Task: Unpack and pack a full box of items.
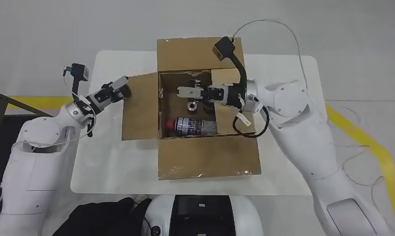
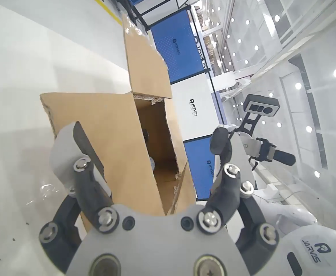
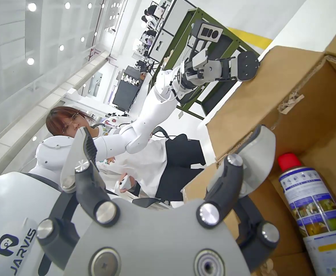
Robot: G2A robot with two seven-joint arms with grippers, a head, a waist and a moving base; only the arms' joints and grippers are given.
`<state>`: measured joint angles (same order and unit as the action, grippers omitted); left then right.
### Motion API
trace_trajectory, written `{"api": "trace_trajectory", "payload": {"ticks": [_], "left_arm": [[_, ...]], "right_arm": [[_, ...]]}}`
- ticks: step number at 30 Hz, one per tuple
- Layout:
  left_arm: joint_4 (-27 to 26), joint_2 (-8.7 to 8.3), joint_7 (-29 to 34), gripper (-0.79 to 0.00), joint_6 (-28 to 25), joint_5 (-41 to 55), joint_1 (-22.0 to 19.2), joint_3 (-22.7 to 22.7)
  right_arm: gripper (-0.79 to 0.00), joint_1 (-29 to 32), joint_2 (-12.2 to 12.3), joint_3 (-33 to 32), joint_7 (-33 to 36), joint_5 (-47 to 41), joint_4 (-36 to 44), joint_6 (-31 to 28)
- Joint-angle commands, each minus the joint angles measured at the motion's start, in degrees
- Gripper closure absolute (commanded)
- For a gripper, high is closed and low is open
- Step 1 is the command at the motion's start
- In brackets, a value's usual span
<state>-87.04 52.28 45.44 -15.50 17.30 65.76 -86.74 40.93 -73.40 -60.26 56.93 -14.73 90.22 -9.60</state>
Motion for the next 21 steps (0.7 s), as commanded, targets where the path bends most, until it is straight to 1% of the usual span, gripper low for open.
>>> {"api": "trace_trajectory", "payload": {"ticks": [1, 5, 10, 16, 21], "left_arm": [[0.68, 0.13, -0.52, -0.785, 0.1, -0.79, -0.35, 0.81], [1.92, 0.61, -1.21, -0.785, 0.09, -1.29, -1.41, 3.41], [4.19, 1.33, -2.45, -0.785, 0.21, -2.73, -3.85, 6.96], [5.91, 2.01, -2.26, -0.785, 0.25, -3.13, -6.23, 9.75], [6.44, 2.34, -1.26, -0.785, 0.16, -3.12, -7.07, 11.06]], "right_arm": [[-0.785, 1.13, 0.41, -1.43, 0.12, 0.56, 1.13, 0.62], [-0.785, 3.23, 1.19, -4.16, 0.31, 1.61, 3.1, 1.74], [-0.785, 5.36, 1.93, -6.46, 0.89, 2.26, 5.38, 2.78], [-0.785, 6.55, 2.31, -7.02, 1.03, 2.16, 6.34, 3.08], [-0.785, 6.52, 2.43, -6.77, 1.2, 1.64, 5.96, 2.74]]}}
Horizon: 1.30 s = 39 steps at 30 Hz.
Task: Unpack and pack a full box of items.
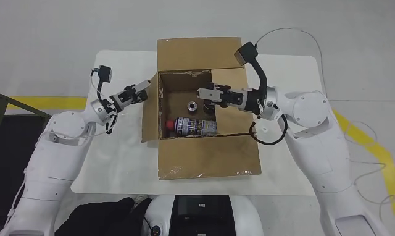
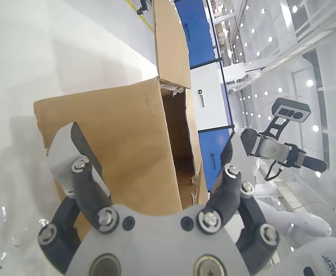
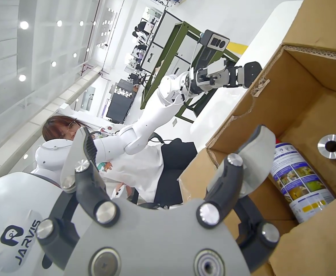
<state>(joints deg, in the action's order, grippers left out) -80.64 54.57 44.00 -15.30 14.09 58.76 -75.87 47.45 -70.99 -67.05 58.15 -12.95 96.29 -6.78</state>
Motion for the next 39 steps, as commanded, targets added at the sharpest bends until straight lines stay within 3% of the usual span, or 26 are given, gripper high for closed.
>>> {"api": "trace_trajectory", "payload": {"ticks": [1, 7, 15, 20, 26, 33, 39], "left_arm": [[0.02, 0.09, 0.24, -0.785, -0.05, 0.15, -0.06, 0.28], [-2.82, -0.28, 0.52, -0.785, -0.28, 0.96, 1.27, -2.42], [-14.14, -1.59, 3.46, -0.785, 1.86, 0.48, 5.25, -9.65], [-16.68, -1.67, 4.34, -0.785, 2.94, 0.65, 3.97, -9.95], [-16.79, -1.16, 5.49, -0.785, 4.76, -0.45, -2.09, -5.57], [-12.18, 0.47, 7.01, -0.785, 10.19, 0.66, -11.6, 3.68], [-10.66, 1.96, 5.45, -0.785, 12.49, 1.53, -15.33, 9.77]], "right_arm": [[-0.785, -0.01, 0.05, 0.05, -0.01, -0.19, -0.2, -0.16], [-0.785, -0.28, 0.25, 0.09, 0.88, -0.79, -0.64, -0.26], [-0.785, -0.63, 0.94, -1.49, 4.32, -1.71, -1.28, 0.06], [-0.785, 1.04, 1.75, -4.29, 6.17, -2.34, -0.48, 0.43], [-0.785, 4.65, 3.12, -8.69, 11.85, -4.45, 2.25, 3.31], [-0.785, 10.73, 4.72, -15.31, 14.12, -5.51, 7.2, 5.5], [-0.785, 16.18, 6.02, -20.19, 15.5, -4.2, 13.12, 10.12]]}}
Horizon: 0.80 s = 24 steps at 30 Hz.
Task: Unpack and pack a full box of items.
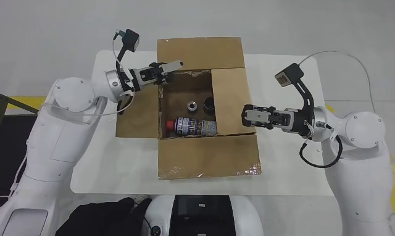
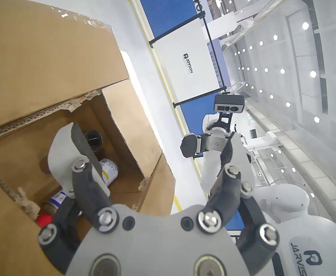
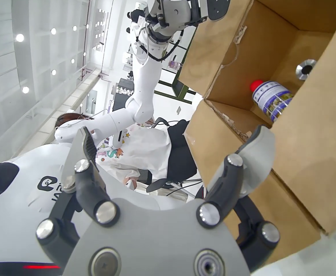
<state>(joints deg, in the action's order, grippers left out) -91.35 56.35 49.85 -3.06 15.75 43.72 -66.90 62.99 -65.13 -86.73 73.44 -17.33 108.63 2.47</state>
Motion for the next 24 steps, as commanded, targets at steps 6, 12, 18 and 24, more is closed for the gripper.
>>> {"api": "trace_trajectory", "payload": {"ticks": [6, 12, 18, 24], "left_arm": [[0.16, 0.35, -0.77, -0.785, 0.53, -0.06, -0.48, 1.44], [0.16, 0.35, -0.77, -0.785, 0.53, -0.06, -0.48, 1.44], [0.16, 0.35, -0.77, -0.785, 0.53, -0.06, -0.48, 1.44], [-1.79, 0.8, -2.33, -0.785, 0.55, 0.8, -0.59, 2.55]], "right_arm": [[-0.785, 1.86, 0.51, -0.69, 0.43, -0.1, 2.29, 2.08], [-0.785, 1.86, 0.51, -0.69, 0.43, -0.1, 2.29, 2.08], [-0.785, 1.86, 0.51, -0.69, 0.43, -0.1, 2.29, 2.08], [-0.785, 1.86, 0.51, -0.69, 0.43, -0.1, 2.29, 2.08]]}}
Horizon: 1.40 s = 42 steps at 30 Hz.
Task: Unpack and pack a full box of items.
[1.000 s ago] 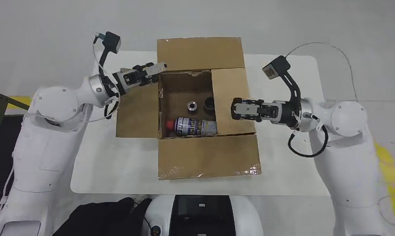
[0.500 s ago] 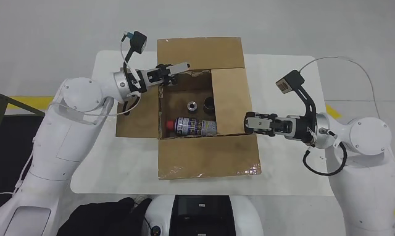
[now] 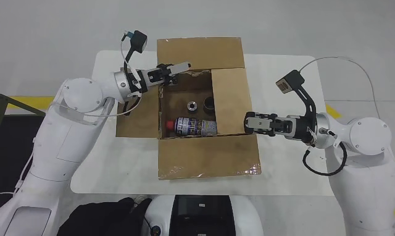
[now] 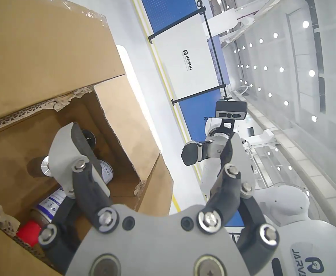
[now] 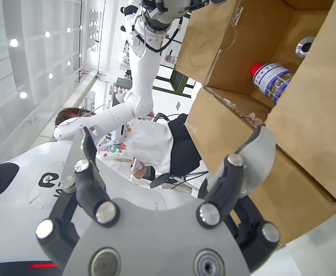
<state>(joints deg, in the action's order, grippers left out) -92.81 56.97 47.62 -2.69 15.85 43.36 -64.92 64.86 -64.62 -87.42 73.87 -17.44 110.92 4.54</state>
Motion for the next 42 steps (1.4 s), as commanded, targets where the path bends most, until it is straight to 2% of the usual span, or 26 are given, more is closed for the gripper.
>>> {"api": "trace_trajectory", "payload": {"ticks": [1, 7, 15, 19, 26, 31, 37, 42], "left_arm": [[-0.08, 0.39, -0.23, -0.785, 0.29, 1.07, -0.81, 1.13], [4.35, 2.52, -1.92, -0.785, 0.21, 5.82, -3.91, 7.03], [9.57, 5.28, -4.57, -0.785, 3.21, 4.97, -6.89, 14.82], [10.47, 6.35, -7.58, -0.785, 4.09, 3.05, -7.33, 17.04], [12.87, 7.84, -6.97, -0.785, 4.37, 0.39, -9.48, 19.88], [16.97, 9.44, -7.74, -0.785, 2.06, 1.18, -11.18, 21.54], [20.75, 11.13, -8.54, -0.785, -4.12, 2.31, -11.7, 23.08], [22.85, 12.2, -10.22, -0.785, -9.94, 3.45, -12.2, 22.56]], "right_arm": [[-0.785, 0.0, 0.0, 0.0, 0.0, 0.0, 0.0, 0.0], [-0.785, 0.0, 0.0, 0.0, 0.0, 0.0, 0.0, 0.0], [-0.785, 0.0, 0.0, 0.0, 0.0, 0.0, 0.0, 0.0], [-0.785, 0.0, 0.0, 0.0, 0.0, 0.0, 0.0, 0.0], [-0.785, 0.0, 0.0, 0.0, 0.0, 0.0, 0.0, 0.0], [-0.785, 0.0, 0.0, 0.0, 0.0, 0.0, 0.0, 0.0], [-0.785, 0.0, 0.0, 0.0, 0.0, 0.0, 0.0, 0.0], [-0.785, 0.0, 0.0, 0.0, 0.0, 0.0, 0.0, 0.0]]}}
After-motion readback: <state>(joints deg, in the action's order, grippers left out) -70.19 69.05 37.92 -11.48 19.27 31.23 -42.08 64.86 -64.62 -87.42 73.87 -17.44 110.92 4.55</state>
